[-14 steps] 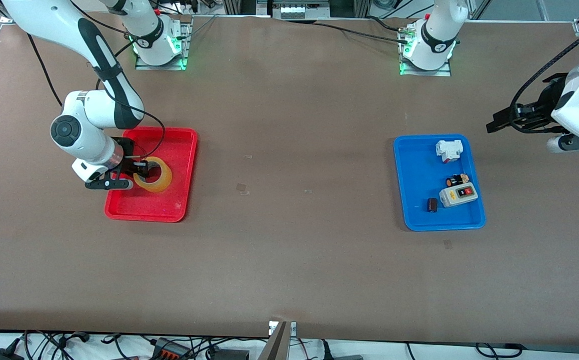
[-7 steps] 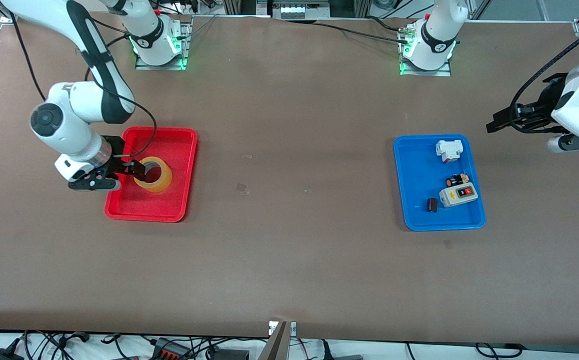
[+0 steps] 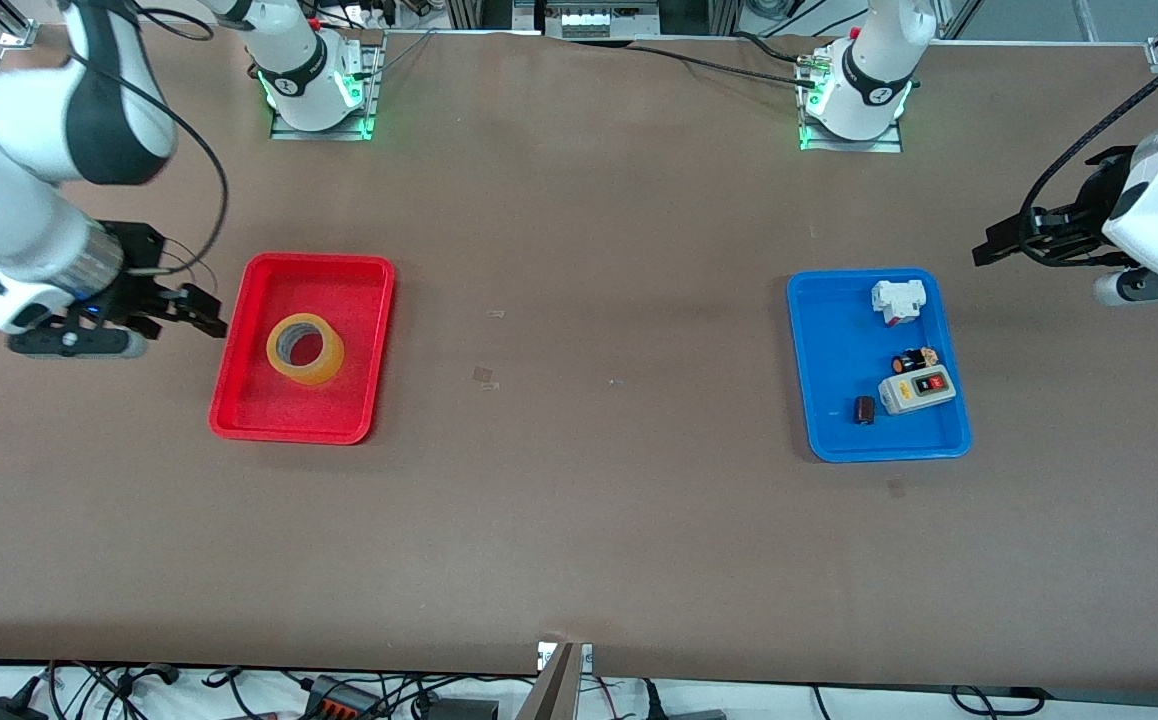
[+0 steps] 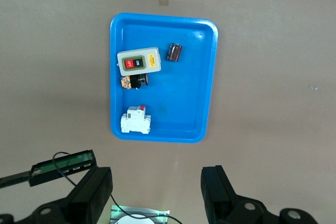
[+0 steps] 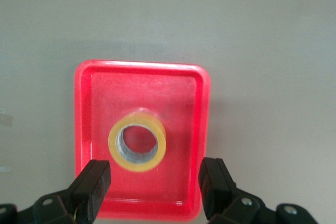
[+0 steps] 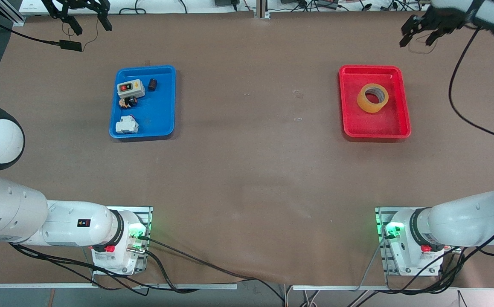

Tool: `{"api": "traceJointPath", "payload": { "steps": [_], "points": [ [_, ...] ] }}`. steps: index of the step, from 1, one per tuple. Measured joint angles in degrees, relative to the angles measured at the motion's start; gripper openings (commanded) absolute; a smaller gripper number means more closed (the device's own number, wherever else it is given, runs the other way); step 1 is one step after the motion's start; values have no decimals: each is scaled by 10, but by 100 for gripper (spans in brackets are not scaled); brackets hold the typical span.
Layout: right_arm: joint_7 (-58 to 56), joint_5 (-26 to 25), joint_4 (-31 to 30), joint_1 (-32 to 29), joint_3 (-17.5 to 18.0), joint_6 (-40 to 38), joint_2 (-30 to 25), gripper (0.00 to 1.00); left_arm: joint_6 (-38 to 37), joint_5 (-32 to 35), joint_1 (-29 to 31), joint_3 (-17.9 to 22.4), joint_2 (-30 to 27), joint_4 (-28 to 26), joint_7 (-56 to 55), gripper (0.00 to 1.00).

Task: Place and move tape with both arms

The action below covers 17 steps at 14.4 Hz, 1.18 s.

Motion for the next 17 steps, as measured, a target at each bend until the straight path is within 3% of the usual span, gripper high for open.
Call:
{"api": "traceJointPath", "payload": {
  "steps": [4,9,14,17],
  "points": [
    [0,0,124,-6,-8,-141,-3,98,0,0,0,0,0,0,0,100],
    [0,0,233,-6,-12,-259,-4,98,0,0,0,0,0,0,0,100],
    [0,0,256,-21,-13,-329,-33,99,2,0,0,0,0,0,0,100],
    [6,-1,256,-36,19,-339,-45,99,33,5,0,0,0,0,0,100]
  ]
}}
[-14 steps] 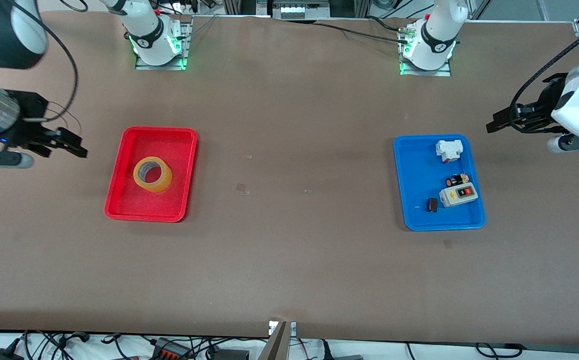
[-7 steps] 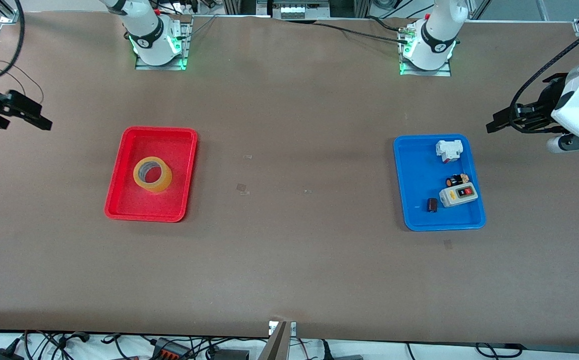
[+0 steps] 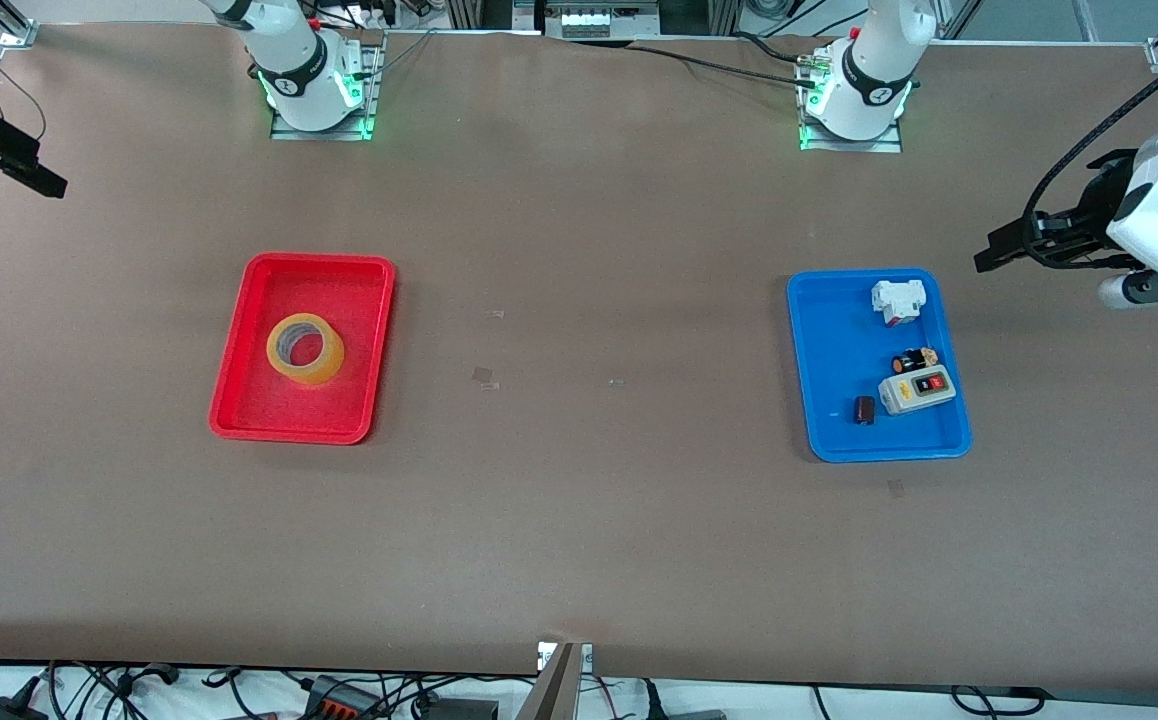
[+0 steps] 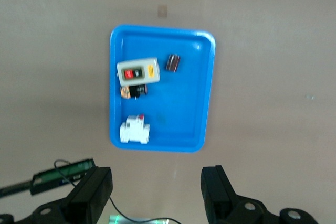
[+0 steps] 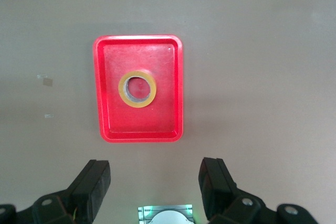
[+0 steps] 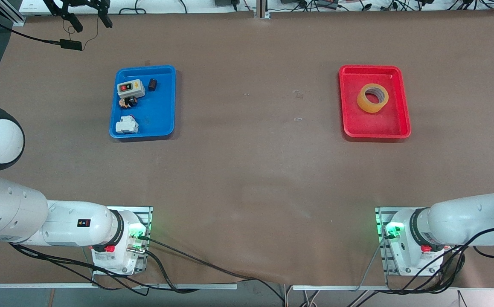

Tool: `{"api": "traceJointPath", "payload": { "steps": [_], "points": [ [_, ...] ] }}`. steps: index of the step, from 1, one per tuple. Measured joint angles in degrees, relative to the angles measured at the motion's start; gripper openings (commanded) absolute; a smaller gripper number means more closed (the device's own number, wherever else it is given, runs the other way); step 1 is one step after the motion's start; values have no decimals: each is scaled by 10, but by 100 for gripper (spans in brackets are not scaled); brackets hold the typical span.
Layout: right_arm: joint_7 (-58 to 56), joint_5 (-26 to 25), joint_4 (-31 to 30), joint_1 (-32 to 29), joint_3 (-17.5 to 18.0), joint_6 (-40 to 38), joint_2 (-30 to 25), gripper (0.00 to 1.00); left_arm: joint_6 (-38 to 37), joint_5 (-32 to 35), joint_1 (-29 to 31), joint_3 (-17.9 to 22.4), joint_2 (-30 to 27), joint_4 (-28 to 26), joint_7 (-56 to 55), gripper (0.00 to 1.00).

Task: Place and move tape with both arms

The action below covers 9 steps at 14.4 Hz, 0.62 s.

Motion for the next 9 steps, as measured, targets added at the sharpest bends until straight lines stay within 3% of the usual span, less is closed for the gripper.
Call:
{"api": "traceJointPath", "payload": {
  "steps": [3,9],
  "points": [
    [9,-3,-1,-5,23,-7,-4,99,9,17,-1,-6,0,0,2,100],
    [11,-3,-15,-5,27,-8,-4,99,6,20,-2,-11,0,0,2,100]
  ]
}}
